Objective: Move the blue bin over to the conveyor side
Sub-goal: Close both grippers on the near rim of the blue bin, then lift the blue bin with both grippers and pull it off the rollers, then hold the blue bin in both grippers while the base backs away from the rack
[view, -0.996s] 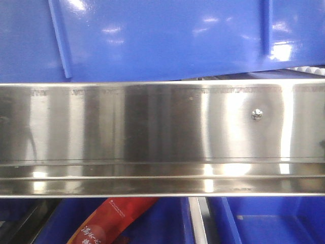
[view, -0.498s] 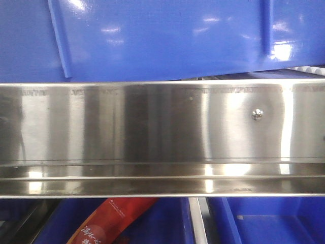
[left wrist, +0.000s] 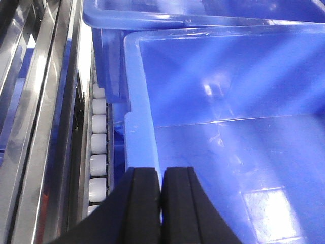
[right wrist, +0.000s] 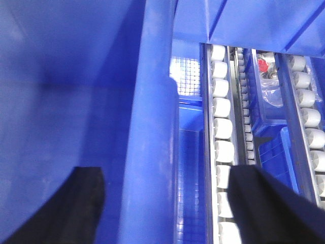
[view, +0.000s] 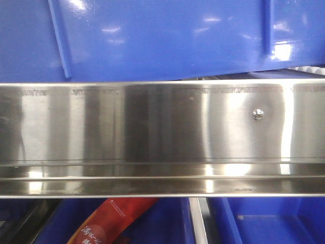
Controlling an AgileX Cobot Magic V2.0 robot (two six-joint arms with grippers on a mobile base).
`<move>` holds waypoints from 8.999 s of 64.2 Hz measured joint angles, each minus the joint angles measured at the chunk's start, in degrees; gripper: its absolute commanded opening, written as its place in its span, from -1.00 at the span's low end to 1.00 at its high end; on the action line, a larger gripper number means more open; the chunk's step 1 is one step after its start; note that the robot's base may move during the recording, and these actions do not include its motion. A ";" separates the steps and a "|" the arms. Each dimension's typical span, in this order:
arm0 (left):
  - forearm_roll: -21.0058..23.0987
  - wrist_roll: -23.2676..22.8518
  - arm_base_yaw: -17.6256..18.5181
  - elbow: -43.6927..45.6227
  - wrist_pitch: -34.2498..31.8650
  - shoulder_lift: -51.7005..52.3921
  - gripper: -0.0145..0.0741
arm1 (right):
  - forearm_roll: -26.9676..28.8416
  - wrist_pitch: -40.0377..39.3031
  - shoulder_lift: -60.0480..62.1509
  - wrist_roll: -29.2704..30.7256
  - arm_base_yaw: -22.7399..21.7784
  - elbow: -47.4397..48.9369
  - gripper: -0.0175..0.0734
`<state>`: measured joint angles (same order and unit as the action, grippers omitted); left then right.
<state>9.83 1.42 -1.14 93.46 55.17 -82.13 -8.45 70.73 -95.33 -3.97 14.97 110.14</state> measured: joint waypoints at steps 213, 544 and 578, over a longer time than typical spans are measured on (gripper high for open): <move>2.96 -4.60 0.00 0.13 -1.33 -10.64 -0.30 | -0.02 -0.53 -2.33 0.19 0.23 0.67 -0.81; -4.81 -6.39 4.93 8.16 19.47 12.09 -0.72 | 5.14 4.19 26.91 -6.70 0.23 -10.14 -0.81; -4.92 -6.39 4.93 8.16 19.47 12.09 -0.72 | 5.24 4.19 26.91 -6.70 0.23 -10.14 -0.81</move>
<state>4.91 -4.97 3.78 101.62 74.64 -70.04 -3.22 74.92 -68.41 -10.67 15.19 100.01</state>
